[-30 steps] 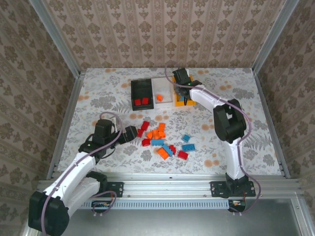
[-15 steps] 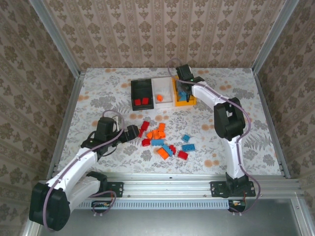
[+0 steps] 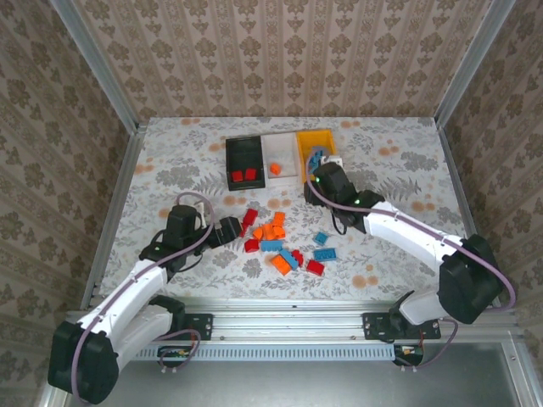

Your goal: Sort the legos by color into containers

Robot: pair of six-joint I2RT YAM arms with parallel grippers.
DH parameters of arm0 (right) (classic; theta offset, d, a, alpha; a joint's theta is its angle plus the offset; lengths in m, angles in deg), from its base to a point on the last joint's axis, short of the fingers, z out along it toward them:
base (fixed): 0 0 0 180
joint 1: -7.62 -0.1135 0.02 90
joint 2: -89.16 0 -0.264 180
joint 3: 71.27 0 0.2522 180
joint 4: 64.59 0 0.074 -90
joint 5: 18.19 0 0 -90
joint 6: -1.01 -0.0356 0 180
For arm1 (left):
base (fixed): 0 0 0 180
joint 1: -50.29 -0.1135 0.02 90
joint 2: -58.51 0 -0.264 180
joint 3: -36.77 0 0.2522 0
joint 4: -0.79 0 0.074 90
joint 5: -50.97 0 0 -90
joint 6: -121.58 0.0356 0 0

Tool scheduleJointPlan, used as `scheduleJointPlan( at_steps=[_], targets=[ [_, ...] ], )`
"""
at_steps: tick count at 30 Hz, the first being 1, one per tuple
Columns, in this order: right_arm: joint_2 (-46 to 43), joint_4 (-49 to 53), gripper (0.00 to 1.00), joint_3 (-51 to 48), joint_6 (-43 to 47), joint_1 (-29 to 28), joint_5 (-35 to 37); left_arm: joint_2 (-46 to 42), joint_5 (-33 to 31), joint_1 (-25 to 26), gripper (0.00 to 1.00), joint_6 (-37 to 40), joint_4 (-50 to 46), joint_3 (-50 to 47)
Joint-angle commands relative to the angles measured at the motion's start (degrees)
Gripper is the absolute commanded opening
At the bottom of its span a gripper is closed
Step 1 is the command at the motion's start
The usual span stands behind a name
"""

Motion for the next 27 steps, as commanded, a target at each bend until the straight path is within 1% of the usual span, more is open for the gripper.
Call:
scheduleJointPlan(
  at_steps=[1,3,7,10,13,14,15,17,23,27],
  targets=[
    [-4.7,4.8,0.65,-5.8,-5.7,-1.7,2.5,-1.9,0.2,0.4,1.0,-2.2,2.1,-2.4],
    [-5.8,7.3,0.66,-7.5,-8.2,-2.1,1.6,-2.5,-0.2,0.5,1.0,-3.0,2.7,-3.4],
    [-5.7,8.8,0.7,-10.8,-12.7,-3.6,-1.3,-2.8,-0.4,0.8,1.0,-3.4,2.7,-3.9],
    [-3.7,6.6,0.72,-12.8,-15.6,-4.3,-4.5,-2.7,-0.5,1.6,1.0,-4.0,3.4,-4.3],
    [-1.0,5.5,0.72,-12.4,-16.6,-5.2,-5.9,-1.9,-0.8,2.8,1.0,-4.4,4.7,-4.7],
    [1.2,5.0,0.72,-12.2,-17.2,-5.4,-6.1,-1.5,-0.9,2.8,1.0,-4.5,4.8,-4.5],
    [2.2,4.4,0.72,-12.0,-17.5,-5.4,-6.7,-1.2,-1.0,4.3,1.0,-4.4,4.7,-4.4],
    [4.0,2.2,0.71,-11.9,-17.7,-5.5,-8.4,-0.6,-1.2,5.1,1.0,-4.4,4.4,-4.1],
    [9.2,3.8,0.7,-9.6,-17.4,-5.8,-6.8,-1.1,-1.8,5.4,1.0,-4.0,3.0,-3.9],
    [11.2,2.6,0.68,-9.8,-17.3,-5.8,-6.6,-1.7,-2.4,5.5,1.0,-3.7,2.7,-4.2]
  ],
)
